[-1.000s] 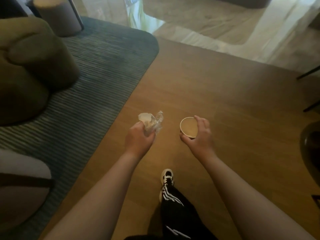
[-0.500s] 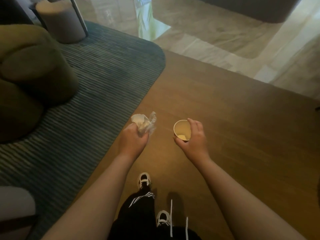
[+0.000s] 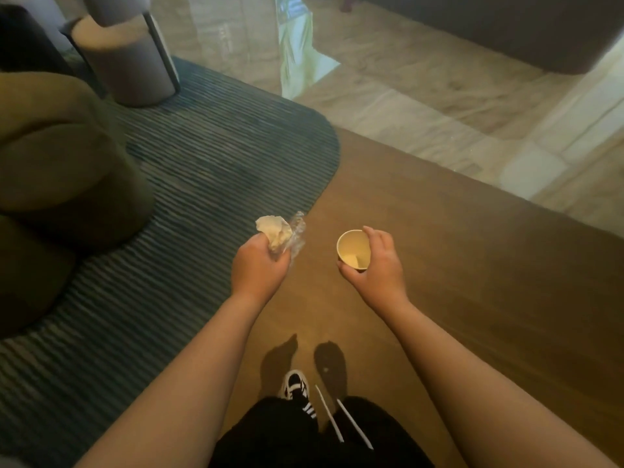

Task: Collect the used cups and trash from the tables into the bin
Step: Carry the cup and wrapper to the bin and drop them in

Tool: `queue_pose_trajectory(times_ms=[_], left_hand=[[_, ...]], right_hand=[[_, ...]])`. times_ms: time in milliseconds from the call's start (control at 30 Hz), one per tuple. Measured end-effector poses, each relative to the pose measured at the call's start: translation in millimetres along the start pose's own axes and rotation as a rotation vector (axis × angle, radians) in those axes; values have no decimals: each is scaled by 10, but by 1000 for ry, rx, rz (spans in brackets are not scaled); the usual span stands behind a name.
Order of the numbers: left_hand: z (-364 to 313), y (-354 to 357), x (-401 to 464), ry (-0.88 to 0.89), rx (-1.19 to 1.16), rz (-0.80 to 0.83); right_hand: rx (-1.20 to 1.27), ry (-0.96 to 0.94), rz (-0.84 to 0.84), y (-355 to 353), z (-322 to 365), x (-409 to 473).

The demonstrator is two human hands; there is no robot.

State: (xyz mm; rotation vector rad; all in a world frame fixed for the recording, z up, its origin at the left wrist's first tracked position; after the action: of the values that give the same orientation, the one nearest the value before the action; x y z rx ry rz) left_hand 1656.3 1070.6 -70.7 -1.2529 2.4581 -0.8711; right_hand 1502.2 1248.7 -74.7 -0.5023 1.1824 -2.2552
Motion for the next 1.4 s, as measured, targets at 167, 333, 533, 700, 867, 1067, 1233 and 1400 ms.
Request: queue_pose_trajectory(times_ms=[167,333,533,700,867,1067,1233,1400], left_hand=[[-145,217,983,-11,4,14],[-273,692,1968,-20,10,40],[-541,1335,3355,-32,24,34],[-857,1589,4392,-49,24,-27],[-952,1755,5245,-91,31,-61],[-843,1952,6326,-121,-3,-87],[-615,2025,7421,-237,-27,-125],[-678,1931,8596,-186,11,-138]], right_hand=[[-3,41,-14,-35,-82,938],[-3,75,-17,21,-364,1964],[-1,58,-6,46,-780,3502],[-22,8,10,-78,-888,4738],[29,-7,18,-41,-918,5781],[55,-28,47,289,-883,7005],[23,-106,82,643,-628,8177],[-6,-118,109,851,-284,9432]])
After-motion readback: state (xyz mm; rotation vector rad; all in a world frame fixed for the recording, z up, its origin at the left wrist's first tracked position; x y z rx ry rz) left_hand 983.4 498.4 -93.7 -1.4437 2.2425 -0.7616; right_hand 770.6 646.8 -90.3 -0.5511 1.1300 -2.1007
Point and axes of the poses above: each hand's wrist, its own x-axis towards the middle knuckle, its own y-axis out of the palm, z = x × y, the point moved 10 cm from there along x, towards the middle knuckle, and after that the axes turned 7 degrees about -x, right-handed, at the moved point
